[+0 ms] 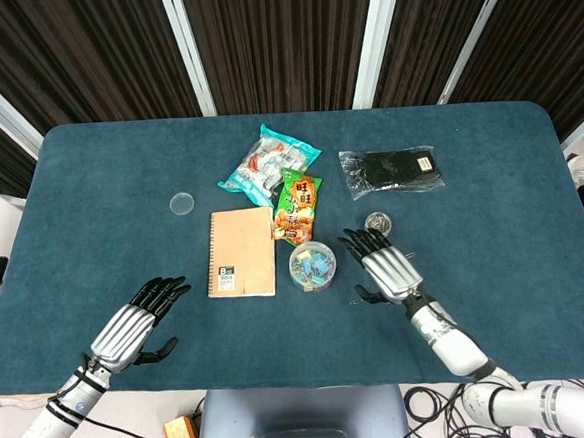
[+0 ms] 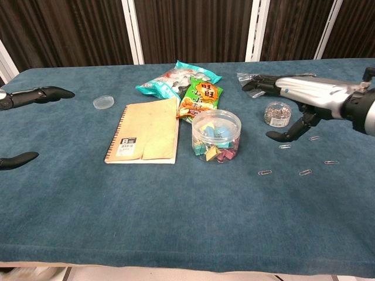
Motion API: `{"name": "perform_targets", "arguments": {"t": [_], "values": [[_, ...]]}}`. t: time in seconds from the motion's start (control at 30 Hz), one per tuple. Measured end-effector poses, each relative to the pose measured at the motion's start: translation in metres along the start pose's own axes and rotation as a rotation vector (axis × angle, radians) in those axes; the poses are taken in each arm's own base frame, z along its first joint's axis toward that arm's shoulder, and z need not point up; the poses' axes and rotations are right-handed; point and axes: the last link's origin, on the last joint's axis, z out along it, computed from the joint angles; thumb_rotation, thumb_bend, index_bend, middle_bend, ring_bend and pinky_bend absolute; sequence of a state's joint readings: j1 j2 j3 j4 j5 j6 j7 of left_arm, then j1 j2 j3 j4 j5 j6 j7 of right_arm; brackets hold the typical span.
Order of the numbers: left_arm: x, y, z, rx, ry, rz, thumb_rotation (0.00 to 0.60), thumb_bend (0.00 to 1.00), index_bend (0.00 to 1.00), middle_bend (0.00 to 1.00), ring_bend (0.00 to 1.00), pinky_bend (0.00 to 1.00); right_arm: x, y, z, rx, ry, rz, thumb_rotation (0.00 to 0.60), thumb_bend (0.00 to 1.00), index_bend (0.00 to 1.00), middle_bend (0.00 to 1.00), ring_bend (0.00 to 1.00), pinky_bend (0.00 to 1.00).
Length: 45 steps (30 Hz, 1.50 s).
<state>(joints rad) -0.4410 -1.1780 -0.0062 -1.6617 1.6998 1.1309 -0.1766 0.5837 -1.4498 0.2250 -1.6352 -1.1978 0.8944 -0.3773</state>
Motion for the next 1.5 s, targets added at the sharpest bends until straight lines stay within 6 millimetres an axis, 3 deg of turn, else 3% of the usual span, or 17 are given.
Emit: {"name": "perform_targets", "arguments": {"t": [0.17,0.37,0.53,0.7,0.77,1.03,1.5], "values": [[0.0,-0.001,-0.007,0.017,0.008,0.025,0.6,0.38,0.0,0.0,0.0,0.0,0.003,0.006,-0.003,-0.021,0.001,-0.01,0.6,0.31,0.0,0.0,0.0,0.0],[0.004,-0.008,-0.042,0.049,0.057,0.084,0.6,0.38,0.0,0.0,0.0,0.0,0.015,0.034,-0.023,-0.081,0.018,-0.066,0.6,0.31,0.04,0.0,0.0,0.0],[-0.001,-0.016,-0.093,0.099,0.136,0.191,0.6,0.38,0.0,0.0,0.0,0.0,0.016,0.06,-0.046,-0.119,0.007,-0.095,0.6,0.31,0.19,0.0,0.0,0.0],[-0.025,-0.022,-0.15,0.149,0.158,0.26,0.6,0.38,0.0,0.0,0.0,0.0,0.003,0.074,-0.059,-0.108,-0.023,-0.138,0.6,0.31,0.32,0.0,0.0,0.0],[-0.033,-0.022,-0.164,0.163,0.165,0.269,0.6,0.38,0.0,0.0,0.0,0.0,-0.005,0.079,-0.062,-0.096,-0.033,-0.163,0.6,0.31,0.37,0.0,0.0,0.0],[-0.048,-0.019,-0.172,0.156,0.18,0.217,0.6,0.38,0.0,0.0,0.0,0.0,-0.041,0.08,-0.058,-0.037,-0.049,-0.199,0.6,0.31,0.46,0.0,0.0,0.0],[-0.055,-0.024,-0.184,0.162,0.172,0.224,0.6,0.38,0.0,0.0,0.0,0.0,-0.064,0.073,-0.04,-0.025,-0.069,-0.185,0.6,0.31,0.49,0.0,0.0,0.0]]}}
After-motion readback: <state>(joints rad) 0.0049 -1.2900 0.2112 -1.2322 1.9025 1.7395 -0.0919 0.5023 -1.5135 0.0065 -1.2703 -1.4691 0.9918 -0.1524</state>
